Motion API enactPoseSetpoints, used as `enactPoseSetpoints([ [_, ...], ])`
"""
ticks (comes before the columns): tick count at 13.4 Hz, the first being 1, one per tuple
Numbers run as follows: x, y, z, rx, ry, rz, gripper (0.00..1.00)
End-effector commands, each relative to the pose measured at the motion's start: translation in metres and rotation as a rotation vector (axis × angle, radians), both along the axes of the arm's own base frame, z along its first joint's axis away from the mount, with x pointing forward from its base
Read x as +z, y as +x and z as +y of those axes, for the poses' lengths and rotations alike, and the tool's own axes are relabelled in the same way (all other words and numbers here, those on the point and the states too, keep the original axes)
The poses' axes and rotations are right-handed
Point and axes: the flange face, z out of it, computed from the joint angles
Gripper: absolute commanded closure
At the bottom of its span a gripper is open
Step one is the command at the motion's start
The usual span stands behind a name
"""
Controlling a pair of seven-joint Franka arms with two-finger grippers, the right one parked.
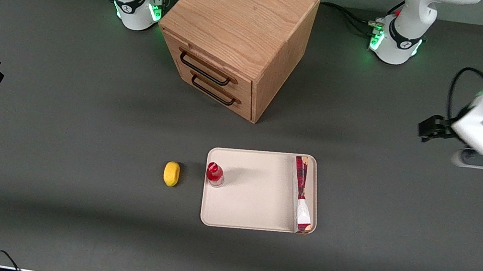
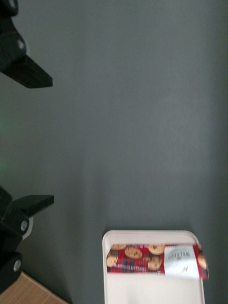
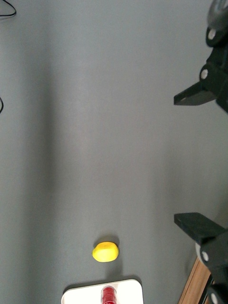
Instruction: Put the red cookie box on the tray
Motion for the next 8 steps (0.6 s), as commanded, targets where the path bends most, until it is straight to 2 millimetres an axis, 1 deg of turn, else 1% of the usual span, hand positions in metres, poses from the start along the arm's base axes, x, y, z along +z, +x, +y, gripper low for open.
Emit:
enactPoseSetpoints([
  [1, -0.029, -0.027, 0.024, -0.042, -0.024, -0.058, 0.0],
  [2, -0.031, -0.023, 0.027, -0.037, -0.038, -0.055, 0.0],
  [5, -0.027, -0.009, 0.025, -0.04, -0.041, -0.066, 0.0],
  [8, -0.021, -0.002, 0.025, -0.039, -0.043, -0.078, 0.0],
])
